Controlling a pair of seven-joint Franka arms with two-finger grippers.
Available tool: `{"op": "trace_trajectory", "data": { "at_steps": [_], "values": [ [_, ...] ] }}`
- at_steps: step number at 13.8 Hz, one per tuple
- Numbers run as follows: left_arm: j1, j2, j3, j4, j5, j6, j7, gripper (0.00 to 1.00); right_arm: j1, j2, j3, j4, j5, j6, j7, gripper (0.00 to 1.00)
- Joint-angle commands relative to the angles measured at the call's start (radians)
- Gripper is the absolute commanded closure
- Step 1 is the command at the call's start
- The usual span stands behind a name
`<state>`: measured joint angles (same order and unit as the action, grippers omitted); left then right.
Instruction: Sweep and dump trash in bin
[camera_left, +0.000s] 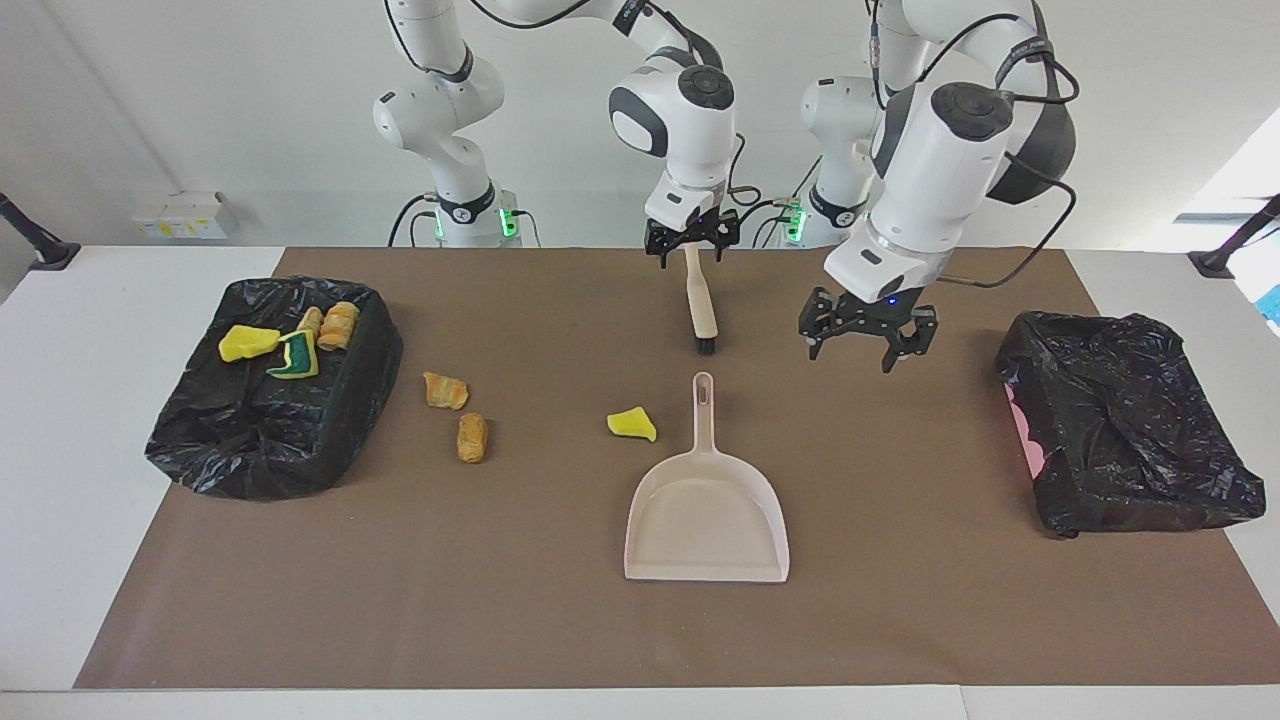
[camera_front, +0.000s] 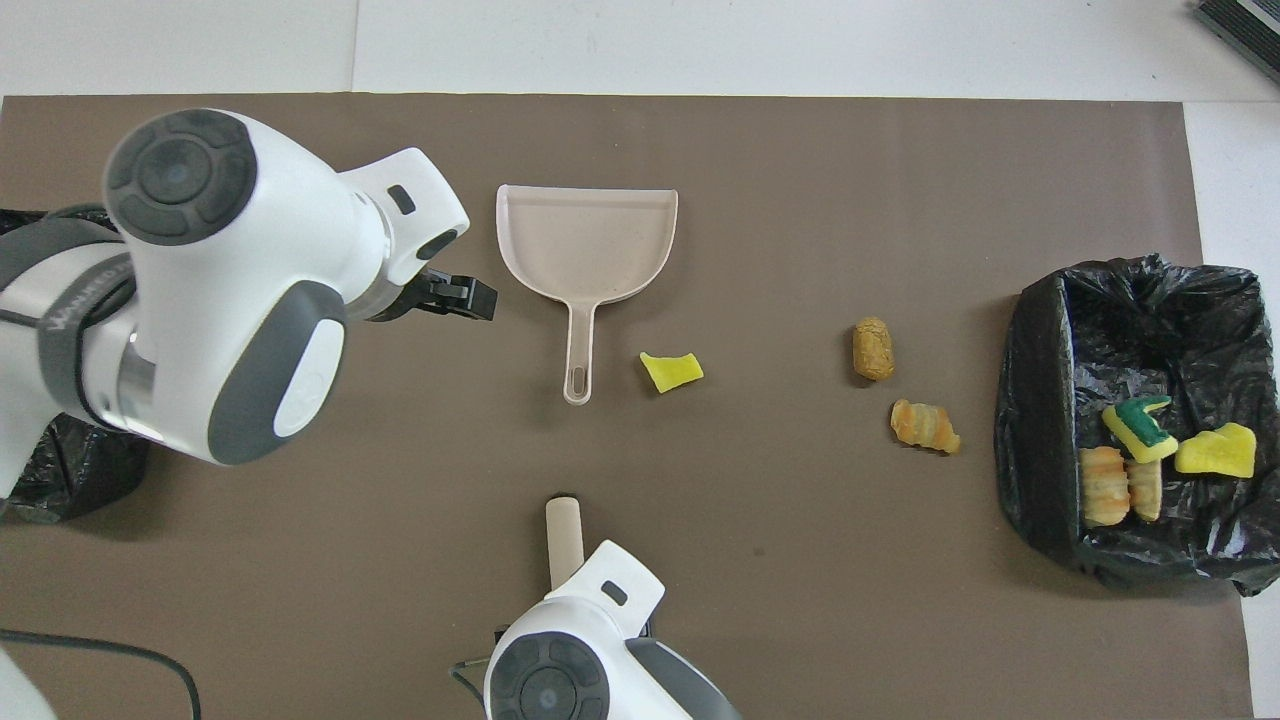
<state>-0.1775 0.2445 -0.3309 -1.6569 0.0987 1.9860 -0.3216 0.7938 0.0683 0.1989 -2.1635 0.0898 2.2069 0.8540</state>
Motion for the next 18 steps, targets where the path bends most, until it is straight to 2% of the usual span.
{"op": "trace_trajectory", "data": {
  "at_steps": [1,3,5,7,8,9,11,14,15,18],
  "values": [
    [-0.014,0.055,-0.046,-0.020,0.062,0.068,-0.125,0.00,0.018,-0.016,-0.003,-0.053,0.021,0.040,0.019,0.06],
    [-0.033,0.082,-0.056,-0.037,0.091,0.102,-0.186,0.00,0.048,0.010,-0.004,-0.053,0.021,0.046,0.062,0.13],
    [-0.033,0.099,-0.079,-0.069,0.130,0.157,-0.232,0.00,0.065,0.028,-0.004,-0.053,0.019,0.047,0.074,0.28],
    [-0.039,0.143,-0.099,-0.064,0.191,0.180,-0.304,0.00,0.065,0.031,-0.004,-0.052,0.019,0.045,0.074,0.34],
    [-0.052,0.192,-0.102,-0.052,0.253,0.189,-0.373,0.00,0.065,0.034,-0.004,-0.049,0.019,0.043,0.074,0.45],
    [-0.053,0.223,-0.112,-0.041,0.309,0.221,-0.448,0.00,0.065,0.036,-0.004,-0.047,0.019,0.045,0.071,0.60],
    [-0.050,0.234,-0.122,-0.044,0.315,0.266,-0.473,0.00,0.059,0.042,-0.004,-0.042,0.019,0.047,0.054,1.00],
    [-0.042,0.237,-0.120,-0.040,0.318,0.266,-0.475,0.02,0.048,0.031,-0.004,-0.032,0.021,0.021,0.065,1.00],
    [-0.039,0.237,-0.120,-0.037,0.315,0.266,-0.475,0.18,0.047,0.024,-0.007,-0.032,0.021,-0.002,0.077,1.00],
    [-0.042,0.236,-0.122,-0.040,0.314,0.261,-0.475,0.56,-0.001,-0.030,-0.009,-0.032,0.021,-0.065,0.091,1.00]
  ]
}}
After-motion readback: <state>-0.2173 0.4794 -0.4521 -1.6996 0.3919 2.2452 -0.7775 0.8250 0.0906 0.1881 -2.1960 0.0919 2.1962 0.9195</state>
